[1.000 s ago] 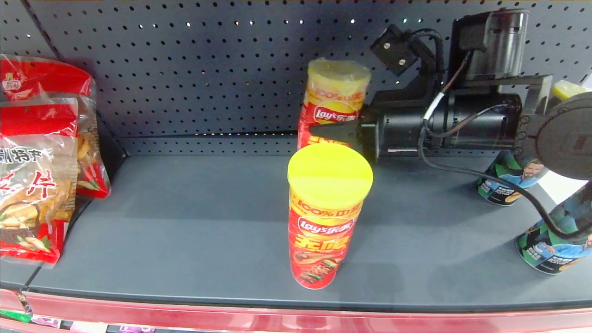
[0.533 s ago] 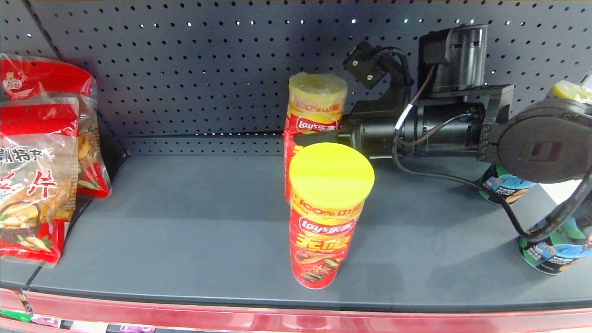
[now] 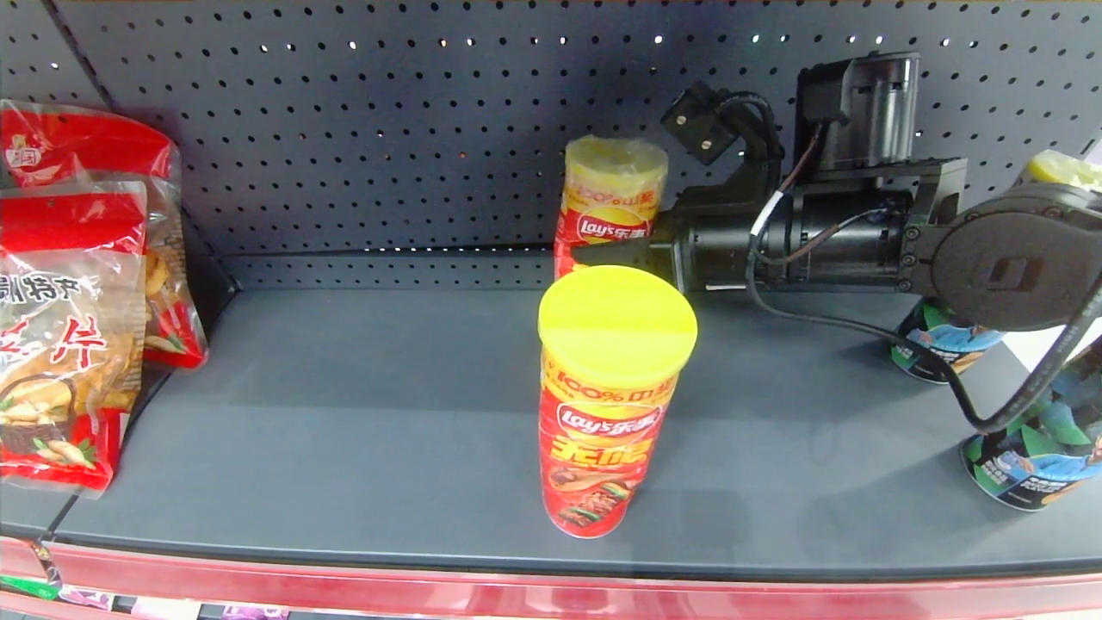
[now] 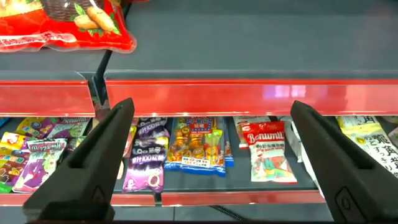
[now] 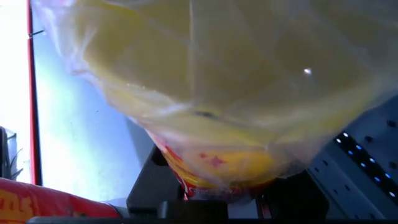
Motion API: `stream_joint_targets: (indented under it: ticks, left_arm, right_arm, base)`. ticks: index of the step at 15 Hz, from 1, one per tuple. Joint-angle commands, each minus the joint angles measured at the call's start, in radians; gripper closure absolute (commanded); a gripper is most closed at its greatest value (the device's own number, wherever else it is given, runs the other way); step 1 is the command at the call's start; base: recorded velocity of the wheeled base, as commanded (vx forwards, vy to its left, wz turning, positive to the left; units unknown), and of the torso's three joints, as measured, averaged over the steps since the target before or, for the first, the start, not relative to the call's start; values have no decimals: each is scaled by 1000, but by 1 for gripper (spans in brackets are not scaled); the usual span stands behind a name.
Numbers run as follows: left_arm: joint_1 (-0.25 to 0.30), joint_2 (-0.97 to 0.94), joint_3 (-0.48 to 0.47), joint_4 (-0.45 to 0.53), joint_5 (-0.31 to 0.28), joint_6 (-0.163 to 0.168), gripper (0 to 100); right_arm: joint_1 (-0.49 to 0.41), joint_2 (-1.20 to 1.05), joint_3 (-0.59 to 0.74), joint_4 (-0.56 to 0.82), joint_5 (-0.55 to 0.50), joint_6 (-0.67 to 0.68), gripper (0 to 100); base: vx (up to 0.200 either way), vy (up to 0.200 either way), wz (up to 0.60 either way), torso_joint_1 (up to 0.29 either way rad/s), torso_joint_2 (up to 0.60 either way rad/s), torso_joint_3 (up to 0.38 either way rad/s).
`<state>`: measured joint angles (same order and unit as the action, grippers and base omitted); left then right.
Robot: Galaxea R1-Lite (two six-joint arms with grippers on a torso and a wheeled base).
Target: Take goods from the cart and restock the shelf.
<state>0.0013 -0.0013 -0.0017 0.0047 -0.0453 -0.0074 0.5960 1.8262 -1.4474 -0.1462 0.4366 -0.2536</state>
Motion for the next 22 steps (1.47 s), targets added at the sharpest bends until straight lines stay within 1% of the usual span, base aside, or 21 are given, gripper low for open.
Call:
stream_joint_targets:
  ticks: [1,3,13,22]
  left_arm:
    - [0,1,0,0,1,0,0]
    - [0,1,0,0,-1,0,0]
    - [0,1,0,0,-1,0,0]
    - [0,1,0,0,1,0,0]
  right_arm:
    - [1,-2,-2,-3,1,-1,100]
    - [15,-4,7,-1,2,-3,100]
    - [15,-5,67,-3,4,-35,100]
    - [18,-7,70,-4,10,-47,100]
  base:
    - [0,0,0,0,0,0]
    - [0,0,0,0,0,0]
    - [0,0,0,0,0,0]
    - [0,0,0,0,0,0]
